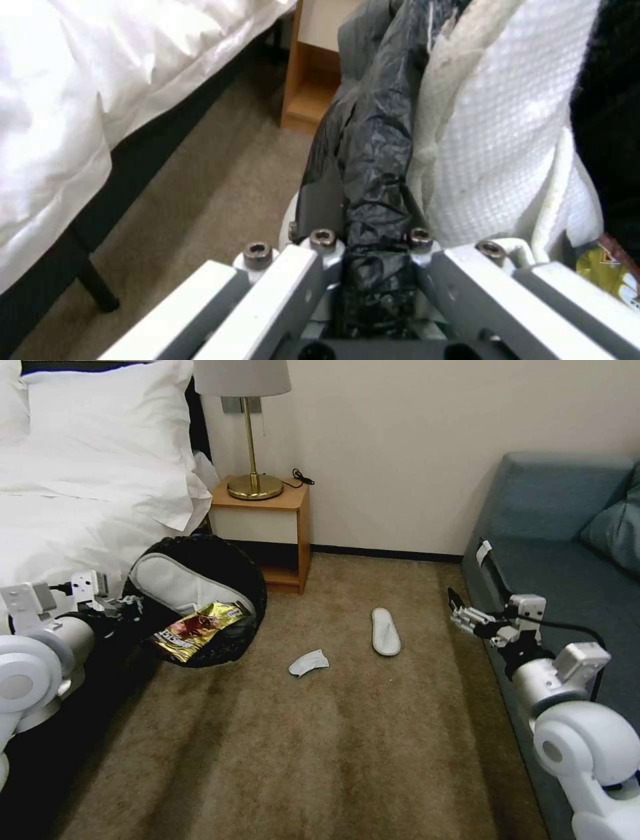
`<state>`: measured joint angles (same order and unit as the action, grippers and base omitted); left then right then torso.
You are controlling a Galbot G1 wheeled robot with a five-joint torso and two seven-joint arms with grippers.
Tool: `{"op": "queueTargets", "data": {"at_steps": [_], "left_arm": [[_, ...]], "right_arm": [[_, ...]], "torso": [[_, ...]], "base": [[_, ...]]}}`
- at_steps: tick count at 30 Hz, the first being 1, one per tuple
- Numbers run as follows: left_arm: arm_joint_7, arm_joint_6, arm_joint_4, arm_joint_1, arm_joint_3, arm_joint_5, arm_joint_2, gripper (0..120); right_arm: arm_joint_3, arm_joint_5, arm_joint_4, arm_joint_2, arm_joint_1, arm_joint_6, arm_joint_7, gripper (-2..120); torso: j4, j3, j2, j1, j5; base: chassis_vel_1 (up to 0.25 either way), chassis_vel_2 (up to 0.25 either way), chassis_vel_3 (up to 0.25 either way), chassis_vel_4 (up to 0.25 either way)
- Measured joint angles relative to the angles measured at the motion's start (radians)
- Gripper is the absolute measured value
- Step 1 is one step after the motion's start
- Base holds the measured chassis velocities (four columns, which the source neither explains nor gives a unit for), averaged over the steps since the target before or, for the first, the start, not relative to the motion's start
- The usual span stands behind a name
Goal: Pick up the trash bin, then pick up the garbage on the floor and place it into the trash bin.
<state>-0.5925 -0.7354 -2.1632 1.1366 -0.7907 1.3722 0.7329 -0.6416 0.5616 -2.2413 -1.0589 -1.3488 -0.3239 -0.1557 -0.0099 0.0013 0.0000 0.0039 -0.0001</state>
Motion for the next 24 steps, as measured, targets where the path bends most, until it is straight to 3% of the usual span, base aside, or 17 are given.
{"op": "queueTargets", "data": {"at_steps": [15, 24], "left_arm": [[0.003, 0.000, -0.019, -0.007, 0.062, -0.011, 0.012, 3], [0.007, 0.000, -0.011, -0.014, 0.080, -0.019, 0.012, 3]], "right_arm": [[0.017, 0.010, 0.000, -0.023, 0.002, 0.000, -0.001, 100], [0.038, 0.012, 0.002, -0.030, 0.008, -0.002, -0.001, 100]], "torso": [[0.0001, 0.000, 0.000, 0.000, 0.0001], [0.0002, 0.000, 0.000, 0.000, 0.0000]], "base": [[-0.012, 0.011, 0.011, -0.008], [-0.141, 0.140, 0.149, -0.132]]}}
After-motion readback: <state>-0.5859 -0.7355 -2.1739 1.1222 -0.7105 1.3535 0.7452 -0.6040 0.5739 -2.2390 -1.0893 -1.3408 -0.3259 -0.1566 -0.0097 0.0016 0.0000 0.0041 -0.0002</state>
